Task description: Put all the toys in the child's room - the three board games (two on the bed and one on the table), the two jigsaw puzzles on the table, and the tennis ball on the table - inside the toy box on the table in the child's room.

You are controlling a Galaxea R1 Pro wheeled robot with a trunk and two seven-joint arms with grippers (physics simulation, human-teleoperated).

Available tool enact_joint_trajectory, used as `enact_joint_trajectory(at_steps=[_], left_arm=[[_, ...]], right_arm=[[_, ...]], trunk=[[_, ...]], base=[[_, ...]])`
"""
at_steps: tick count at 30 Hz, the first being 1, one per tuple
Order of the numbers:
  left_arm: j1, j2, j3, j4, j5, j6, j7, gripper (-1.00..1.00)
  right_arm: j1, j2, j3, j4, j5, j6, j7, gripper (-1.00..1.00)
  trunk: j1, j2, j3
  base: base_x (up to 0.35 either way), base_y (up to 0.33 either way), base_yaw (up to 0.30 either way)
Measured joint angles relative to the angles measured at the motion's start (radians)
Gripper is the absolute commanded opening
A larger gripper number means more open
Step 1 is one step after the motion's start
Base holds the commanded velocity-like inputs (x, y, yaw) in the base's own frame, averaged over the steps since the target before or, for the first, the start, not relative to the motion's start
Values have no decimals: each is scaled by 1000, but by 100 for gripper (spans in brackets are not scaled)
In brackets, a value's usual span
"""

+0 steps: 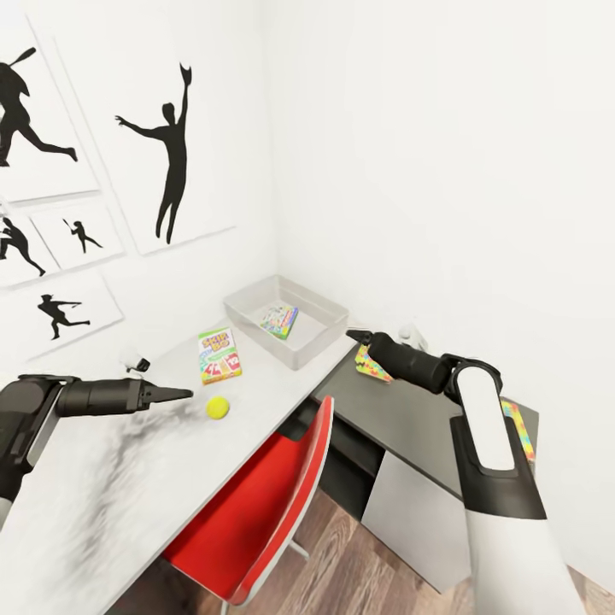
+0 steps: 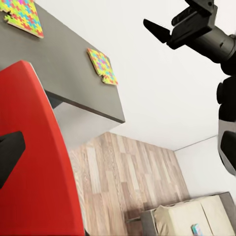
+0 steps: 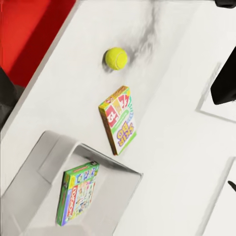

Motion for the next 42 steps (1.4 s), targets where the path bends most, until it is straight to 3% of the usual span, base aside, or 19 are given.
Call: enact_joint_trajectory(at_steps=[10, 18, 30, 42], left_arm=[[39, 0, 0, 0, 0, -16, 0, 100], [87, 1, 3, 1, 0, -52, 0, 100], [146, 0, 78, 1, 1, -86, 0, 100], [179, -1, 92, 1, -3, -99, 0, 100]], right_arm=[[61, -7, -21, -10, 0, 2, 27, 100], [176, -8, -32, -11, 3, -15, 106, 100], [263, -10, -50, -10, 13, -88, 204, 100], [336, -20, -52, -11, 12, -158, 224, 100]], trunk=[[0, 0, 17], [0, 0, 30], [0, 0, 50], [0, 0, 67]], base=[[0, 0, 0], [0, 0, 0], [0, 0, 51], [0, 0, 102]])
